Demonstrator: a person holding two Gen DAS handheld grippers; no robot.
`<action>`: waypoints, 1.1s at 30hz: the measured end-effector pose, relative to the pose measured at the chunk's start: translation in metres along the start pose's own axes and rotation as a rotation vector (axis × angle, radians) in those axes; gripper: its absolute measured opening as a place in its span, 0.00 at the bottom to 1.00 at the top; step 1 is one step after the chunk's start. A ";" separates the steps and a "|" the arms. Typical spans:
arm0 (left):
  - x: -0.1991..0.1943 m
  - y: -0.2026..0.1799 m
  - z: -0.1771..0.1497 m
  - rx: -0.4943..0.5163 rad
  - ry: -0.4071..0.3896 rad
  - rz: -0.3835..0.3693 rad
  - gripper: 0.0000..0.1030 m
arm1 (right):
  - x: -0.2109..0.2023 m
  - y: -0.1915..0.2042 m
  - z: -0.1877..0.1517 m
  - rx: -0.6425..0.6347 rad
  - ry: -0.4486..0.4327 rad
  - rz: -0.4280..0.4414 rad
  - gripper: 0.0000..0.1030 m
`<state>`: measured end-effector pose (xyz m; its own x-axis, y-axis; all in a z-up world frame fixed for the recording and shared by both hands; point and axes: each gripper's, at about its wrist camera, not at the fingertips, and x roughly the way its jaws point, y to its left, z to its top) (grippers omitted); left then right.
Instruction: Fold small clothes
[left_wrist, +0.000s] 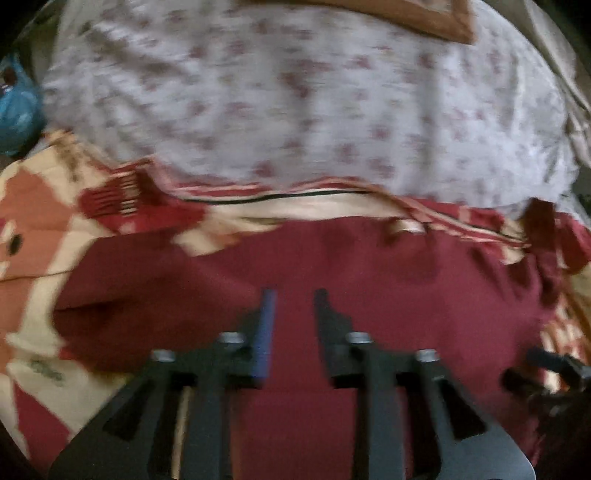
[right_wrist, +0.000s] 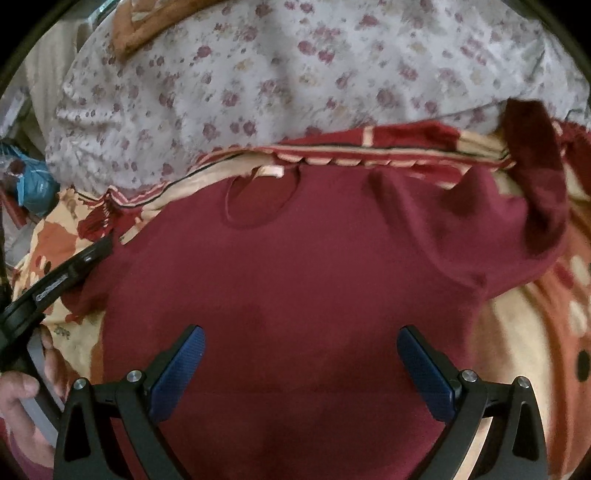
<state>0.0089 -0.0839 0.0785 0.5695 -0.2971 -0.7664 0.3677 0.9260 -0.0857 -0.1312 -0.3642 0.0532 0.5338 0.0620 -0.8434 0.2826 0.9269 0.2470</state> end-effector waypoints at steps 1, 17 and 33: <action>-0.001 0.019 -0.003 -0.003 -0.008 0.037 0.63 | 0.003 0.003 -0.001 -0.001 0.011 0.013 1.00; 0.061 0.131 -0.007 -0.030 0.061 0.209 0.04 | 0.016 0.017 -0.009 -0.030 0.057 0.018 1.00; -0.044 0.017 0.015 0.046 -0.121 -0.141 0.04 | -0.003 0.009 -0.001 0.005 0.009 0.049 1.00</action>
<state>0.0009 -0.0582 0.1205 0.5935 -0.4512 -0.6665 0.4812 0.8627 -0.1555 -0.1308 -0.3555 0.0577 0.5401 0.1102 -0.8343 0.2607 0.9207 0.2904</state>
